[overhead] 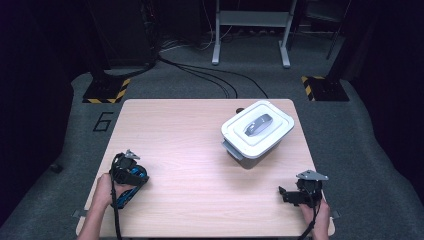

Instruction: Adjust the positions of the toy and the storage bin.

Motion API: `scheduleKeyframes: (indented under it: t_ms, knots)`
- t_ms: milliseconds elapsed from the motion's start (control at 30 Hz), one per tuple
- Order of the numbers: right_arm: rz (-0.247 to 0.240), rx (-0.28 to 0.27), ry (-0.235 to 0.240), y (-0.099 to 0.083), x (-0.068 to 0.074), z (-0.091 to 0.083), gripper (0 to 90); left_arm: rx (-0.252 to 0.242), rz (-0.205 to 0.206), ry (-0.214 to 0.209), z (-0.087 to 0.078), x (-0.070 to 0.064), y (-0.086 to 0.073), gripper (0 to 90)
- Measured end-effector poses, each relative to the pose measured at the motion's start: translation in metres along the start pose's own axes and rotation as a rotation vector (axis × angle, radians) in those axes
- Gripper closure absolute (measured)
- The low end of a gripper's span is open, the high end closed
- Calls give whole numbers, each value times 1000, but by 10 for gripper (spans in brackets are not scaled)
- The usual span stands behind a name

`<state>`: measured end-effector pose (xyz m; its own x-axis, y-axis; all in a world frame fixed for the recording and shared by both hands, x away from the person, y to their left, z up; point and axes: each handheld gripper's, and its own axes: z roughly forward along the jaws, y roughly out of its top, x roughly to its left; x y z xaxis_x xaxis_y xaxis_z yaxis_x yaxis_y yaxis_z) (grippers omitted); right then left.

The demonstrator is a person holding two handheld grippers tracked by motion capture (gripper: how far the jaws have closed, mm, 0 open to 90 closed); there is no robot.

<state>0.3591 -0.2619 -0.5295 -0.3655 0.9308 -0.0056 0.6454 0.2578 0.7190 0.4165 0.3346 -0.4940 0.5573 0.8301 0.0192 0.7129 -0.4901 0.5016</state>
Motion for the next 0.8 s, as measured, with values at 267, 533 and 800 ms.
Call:
scheduleKeyframes:
  t_ms: [267,533,800]
  knots:
    - [0,0,0,0,0,0,0,-3,-25,-8,5,1,-4,247]
    - [1,0,0,0,0,0,0,-42,-62,-2,0,2,-5,147]
    - [0,0,1,0,0,0,0,-112,-62,41,-22,-5,0,13]
